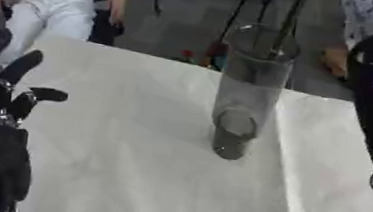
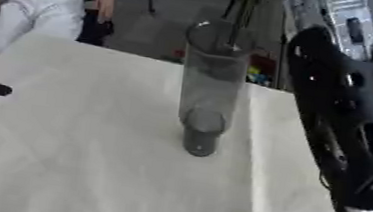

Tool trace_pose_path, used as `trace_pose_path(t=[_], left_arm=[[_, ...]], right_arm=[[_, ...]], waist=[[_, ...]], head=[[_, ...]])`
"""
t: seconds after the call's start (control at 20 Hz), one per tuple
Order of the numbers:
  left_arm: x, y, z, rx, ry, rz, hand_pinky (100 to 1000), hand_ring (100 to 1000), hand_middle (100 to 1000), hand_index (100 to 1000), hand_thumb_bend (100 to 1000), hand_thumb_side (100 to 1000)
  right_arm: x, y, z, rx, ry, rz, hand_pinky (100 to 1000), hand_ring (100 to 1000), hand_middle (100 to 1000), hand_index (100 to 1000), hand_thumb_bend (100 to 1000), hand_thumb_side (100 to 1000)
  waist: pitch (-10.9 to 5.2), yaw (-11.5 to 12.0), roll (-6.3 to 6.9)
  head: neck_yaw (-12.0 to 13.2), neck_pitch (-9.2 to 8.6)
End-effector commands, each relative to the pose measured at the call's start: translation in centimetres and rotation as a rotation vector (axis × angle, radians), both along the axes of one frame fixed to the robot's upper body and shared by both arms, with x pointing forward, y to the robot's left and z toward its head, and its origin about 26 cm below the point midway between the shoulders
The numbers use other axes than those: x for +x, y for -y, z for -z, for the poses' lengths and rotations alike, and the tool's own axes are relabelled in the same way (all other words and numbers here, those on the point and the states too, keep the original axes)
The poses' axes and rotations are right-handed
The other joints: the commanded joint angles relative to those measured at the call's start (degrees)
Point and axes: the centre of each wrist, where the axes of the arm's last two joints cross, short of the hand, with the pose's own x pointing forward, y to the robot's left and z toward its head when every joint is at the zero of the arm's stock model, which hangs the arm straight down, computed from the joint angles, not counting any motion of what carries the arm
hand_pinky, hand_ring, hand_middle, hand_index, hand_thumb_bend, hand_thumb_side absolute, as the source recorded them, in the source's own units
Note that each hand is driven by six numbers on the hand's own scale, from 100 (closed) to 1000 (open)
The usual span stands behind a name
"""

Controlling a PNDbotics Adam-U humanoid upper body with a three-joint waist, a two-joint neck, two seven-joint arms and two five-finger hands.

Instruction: Arrange flowers into the vase.

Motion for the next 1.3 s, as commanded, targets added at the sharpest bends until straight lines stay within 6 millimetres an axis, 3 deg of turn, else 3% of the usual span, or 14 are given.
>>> trace_pose_path(t=[0.05, 0.6, 0.85, 1.15, 1.3], left_arm=[[-0.2, 0.2, -0.7, -0.006, 0.025, 0.011, 585, 854, 929, 938, 428, 984], [-0.3, 0.4, -0.7, -0.013, 0.024, 0.02, 583, 855, 930, 938, 418, 988], [-0.3, 0.4, -0.8, -0.015, 0.024, 0.022, 583, 855, 931, 939, 415, 990], [-0.3, 0.5, -0.8, -0.015, 0.024, 0.025, 582, 855, 932, 940, 413, 990], [-0.3, 0.5, -0.8, -0.016, 0.024, 0.027, 582, 855, 932, 940, 412, 990]], right_arm=[[-0.8, -0.1, -0.8, -0.009, 0.036, -0.014, 100, 100, 100, 100, 427, 284], [-0.6, -0.2, 0.0, -0.038, 0.023, -0.03, 100, 100, 100, 100, 429, 299], [-0.3, -0.1, 0.4, -0.071, 0.03, -0.034, 100, 110, 100, 100, 437, 371], [0.2, 0.2, 0.9, -0.125, 0.065, -0.022, 100, 336, 100, 100, 444, 455], [0.5, 0.4, 1.1, -0.129, 0.068, -0.021, 100, 382, 100, 100, 444, 450]], waist=[[-0.95, 0.0, 0.66], [-0.05, 0.2, 0.97], [0.17, 0.2, 1.06], [0.39, 0.1, 1.15], [0.5, 0.2, 1.2]], head=[[0.0, -0.78], [-0.1, -1.16], [0.1, -1.24], [0.2, -1.45], [0.2, -1.57]])
